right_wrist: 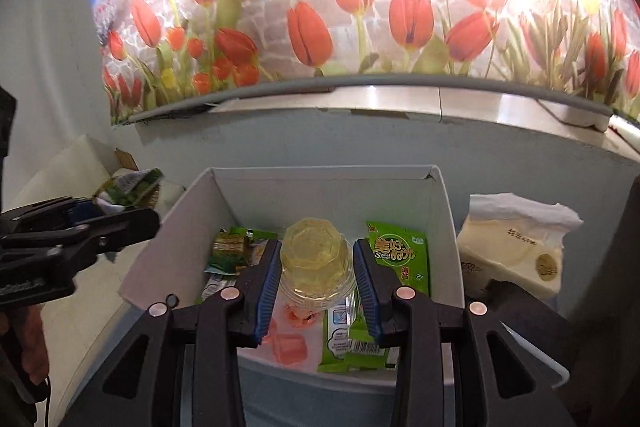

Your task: Organize snacks

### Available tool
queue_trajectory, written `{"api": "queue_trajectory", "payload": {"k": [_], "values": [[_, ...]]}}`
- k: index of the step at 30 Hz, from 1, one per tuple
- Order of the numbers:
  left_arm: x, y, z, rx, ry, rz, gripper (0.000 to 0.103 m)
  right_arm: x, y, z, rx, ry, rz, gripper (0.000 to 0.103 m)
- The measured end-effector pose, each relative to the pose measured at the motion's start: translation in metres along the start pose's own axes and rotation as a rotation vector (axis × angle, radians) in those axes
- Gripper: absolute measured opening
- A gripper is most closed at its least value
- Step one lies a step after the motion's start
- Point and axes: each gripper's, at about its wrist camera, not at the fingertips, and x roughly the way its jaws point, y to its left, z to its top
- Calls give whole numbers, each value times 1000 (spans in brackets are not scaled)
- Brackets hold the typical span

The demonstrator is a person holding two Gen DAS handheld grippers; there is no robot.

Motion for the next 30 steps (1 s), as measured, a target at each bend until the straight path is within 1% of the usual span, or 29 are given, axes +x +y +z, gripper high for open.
{"api": "queue_trajectory", "payload": {"k": [2, 3, 4, 5, 6, 7, 8, 9, 10, 12, 15, 17, 21, 24, 25, 27, 29, 30], "values": [[6, 4, -1, -1, 6, 9, 55, 9, -3, 0, 1, 14, -11, 40], [11, 6, -1, 1, 9, 17, 57, 12, -3, -1, 0, 17, -16, 40], [14, 8, -2, -1, 11, 23, 62, 14, -4, -1, -1, 22, -24, 40], [16, 10, -3, -3, 11, 34, 70, 17, -5, -2, -2, 28, -32, 40], [19, 12, -4, -6, 13, 44, 89, 19, -6, -2, -3, 39, -34, 41], [20, 17, -5, -28, 4, 37, 103, 21, -6, -3, -8, 44, -31, 46], [20, 21, -7, -52, -2, 22, 103, 19, -6, -3, -18, 32, -44, 63], [21, 24, -7, -64, 3, 19, 103, 18, -5, -3, -26, 20, -60, 76], [24, 27, -7, -76, 26, 38, 103, 15, -5, -4, -30, 9, -73, 93], [28, 30, -8, -75, 50, 77, 103, 11, -4, -3, -33, -8, -75, 93], [28, 29, -12, -46, 54, 114, 103, 10, -2, -2, -38, 1, -101, 95], [23, 27, -14, -34, 43, 115, 103, 9, -1, -2, -35, 0, -110, 103], [14, 23, -16, -28, 24, 79, 103, 6, 1, -6, -16, 7, -120, 103], [3, 20, -17, -29, 1, 73, 103, -2, 5, -10, -19, 4, -118, 103], [-3, 18, -19, -17, -20, 69, 103, -7, 6, -12, -21, -3, -114, 103], [-10, 12, -22, 9, -39, 95, 103, -19, 10, -17, -29, -22, -124, 103], [-23, 7, -26, 27, -59, 98, 103, -34, 15, -22, -50, -45, -151, 103], [-34, 4, -30, 32, -87, 100, 103, -44, 19, -25, -66, -60, -169, 103]]}}
